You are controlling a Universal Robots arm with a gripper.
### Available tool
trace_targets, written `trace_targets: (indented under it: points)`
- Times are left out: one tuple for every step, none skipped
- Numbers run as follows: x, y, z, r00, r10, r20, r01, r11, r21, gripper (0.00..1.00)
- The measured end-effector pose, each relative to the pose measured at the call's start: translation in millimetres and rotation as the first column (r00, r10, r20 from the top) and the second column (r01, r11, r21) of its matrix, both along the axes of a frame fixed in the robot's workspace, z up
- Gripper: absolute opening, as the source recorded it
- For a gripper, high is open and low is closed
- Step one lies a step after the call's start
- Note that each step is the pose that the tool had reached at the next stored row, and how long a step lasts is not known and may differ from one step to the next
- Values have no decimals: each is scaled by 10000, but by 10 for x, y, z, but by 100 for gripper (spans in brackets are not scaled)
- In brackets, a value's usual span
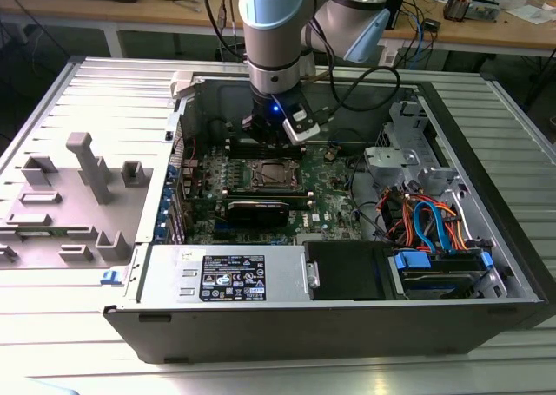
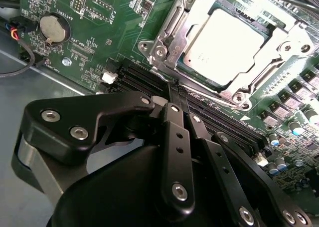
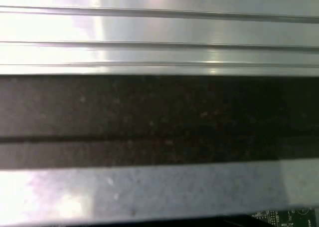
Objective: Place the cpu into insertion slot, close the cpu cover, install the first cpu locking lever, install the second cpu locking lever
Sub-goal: 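Install the first cpu locking lever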
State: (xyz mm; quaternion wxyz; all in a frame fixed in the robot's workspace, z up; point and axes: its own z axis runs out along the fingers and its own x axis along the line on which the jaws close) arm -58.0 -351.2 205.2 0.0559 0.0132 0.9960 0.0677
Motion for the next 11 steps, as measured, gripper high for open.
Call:
trace_targets:
  points:
    - [0, 0, -2, 10000, -19, 0, 19, 10000, 0, 11]
    - [0, 0, -3, 10000, -36, 0, 36, 10000, -1, 11]
    - [-1, 0, -5, 10000, -49, 0, 49, 10000, 0, 11]
    - [0, 0, -9, 10000, -67, 2, 67, 10000, 1, 11]
    - [0, 1, -17, 10000, -90, 4, 90, 10000, 0, 11]
    - [0, 0, -23, 9999, -106, 4, 106, 9999, 0, 11]
    - [-1, 0, -25, 9999, -120, 3, 120, 9999, -2, 11]
    - [-1, 1, -26, 9999, -126, 3, 126, 9999, -4, 11]
    - [-1, 2, -28, 9999, -133, 2, 133, 9999, -5, 11]
    - [-1, 3, -33, 9999, -143, 4, 143, 9999, -4, 11]
    - [-1, 4, -37, 9999, -150, 4, 150, 9999, -5, 11]
